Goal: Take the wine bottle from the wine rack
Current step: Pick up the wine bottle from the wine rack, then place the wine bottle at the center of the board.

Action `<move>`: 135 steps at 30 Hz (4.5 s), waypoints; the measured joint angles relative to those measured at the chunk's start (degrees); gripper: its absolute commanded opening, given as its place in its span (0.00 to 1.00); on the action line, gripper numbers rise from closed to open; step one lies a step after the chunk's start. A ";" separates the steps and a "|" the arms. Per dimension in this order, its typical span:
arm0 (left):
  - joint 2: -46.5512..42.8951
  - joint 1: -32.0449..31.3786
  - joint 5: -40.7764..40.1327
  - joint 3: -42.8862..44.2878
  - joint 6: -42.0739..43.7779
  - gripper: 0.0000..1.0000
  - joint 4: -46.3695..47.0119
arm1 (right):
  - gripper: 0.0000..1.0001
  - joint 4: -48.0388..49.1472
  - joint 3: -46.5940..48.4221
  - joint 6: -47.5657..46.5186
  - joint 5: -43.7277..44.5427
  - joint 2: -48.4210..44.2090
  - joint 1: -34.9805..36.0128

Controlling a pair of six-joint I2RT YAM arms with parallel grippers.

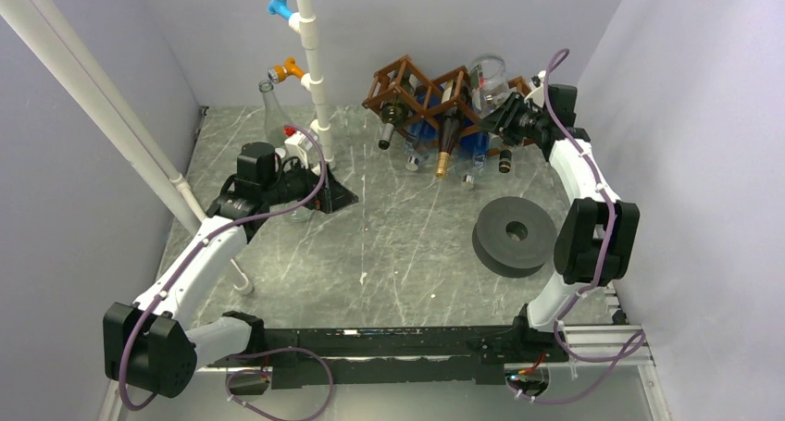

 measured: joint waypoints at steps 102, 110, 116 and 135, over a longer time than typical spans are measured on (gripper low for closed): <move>-4.33 -6.45 0.04 -7.41 -4.17 1.00 7.26 | 0.00 -7.30 -22.88 -5.95 -24.65 -17.22 23.76; -7.39 -6.54 -1.36 -7.58 0.35 0.99 5.14 | 0.00 -19.98 -22.73 -20.33 -20.22 -16.90 23.85; -8.87 -8.31 -2.51 -7.58 4.66 0.99 5.14 | 0.00 -30.67 -21.42 -31.43 -16.79 -14.69 23.85; -6.23 -38.75 -22.56 -15.58 35.32 0.99 17.88 | 0.00 -41.29 -16.04 -49.42 -12.15 -12.02 26.51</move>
